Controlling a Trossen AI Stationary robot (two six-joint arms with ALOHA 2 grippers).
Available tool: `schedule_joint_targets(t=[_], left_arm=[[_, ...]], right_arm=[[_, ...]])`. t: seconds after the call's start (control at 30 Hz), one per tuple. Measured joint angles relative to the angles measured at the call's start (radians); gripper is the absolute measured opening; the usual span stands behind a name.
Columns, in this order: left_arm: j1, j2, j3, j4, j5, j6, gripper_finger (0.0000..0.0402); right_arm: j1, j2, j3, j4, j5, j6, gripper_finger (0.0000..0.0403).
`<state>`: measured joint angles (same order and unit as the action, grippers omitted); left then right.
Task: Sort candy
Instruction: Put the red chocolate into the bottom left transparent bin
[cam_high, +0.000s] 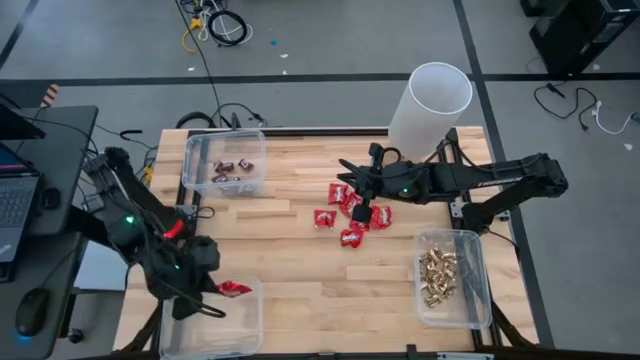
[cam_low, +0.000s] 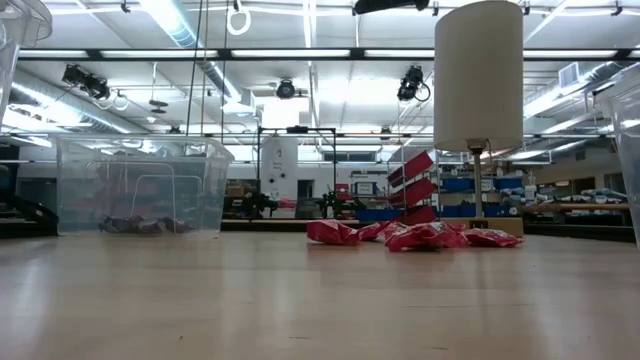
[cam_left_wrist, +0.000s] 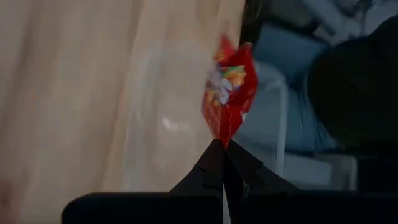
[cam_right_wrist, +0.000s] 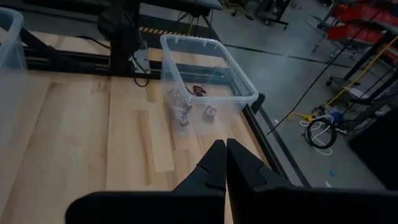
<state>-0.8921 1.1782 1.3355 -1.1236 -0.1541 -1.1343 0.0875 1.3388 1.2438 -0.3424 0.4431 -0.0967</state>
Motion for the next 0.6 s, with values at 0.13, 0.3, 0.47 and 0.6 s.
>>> schedule_joint_targets(t=[0.13,0.3,0.47,0.6], left_arm=[[0.0,0.0,-0.099,0.089,0.155,-0.073,0.0],[-0.001,0.0,-0.22,0.232,0.271,-0.074,0.0],[0.002,0.0,-0.32,0.275,0.306,-0.124,0.0],[0.002,0.0,-0.382,0.323,0.347,-0.186,0.0]], right_arm=[[0.0,0.0,0.0,-0.007,0.0,0.0,0.0],[0.0,0.0,-0.006,-0.002,0.0,0.0,0.0],[-0.001,0.001,-0.057,0.048,0.0,-0.001,0.0],[-0.011,0.001,-0.095,0.065,-0.001,0.018,0.0]])
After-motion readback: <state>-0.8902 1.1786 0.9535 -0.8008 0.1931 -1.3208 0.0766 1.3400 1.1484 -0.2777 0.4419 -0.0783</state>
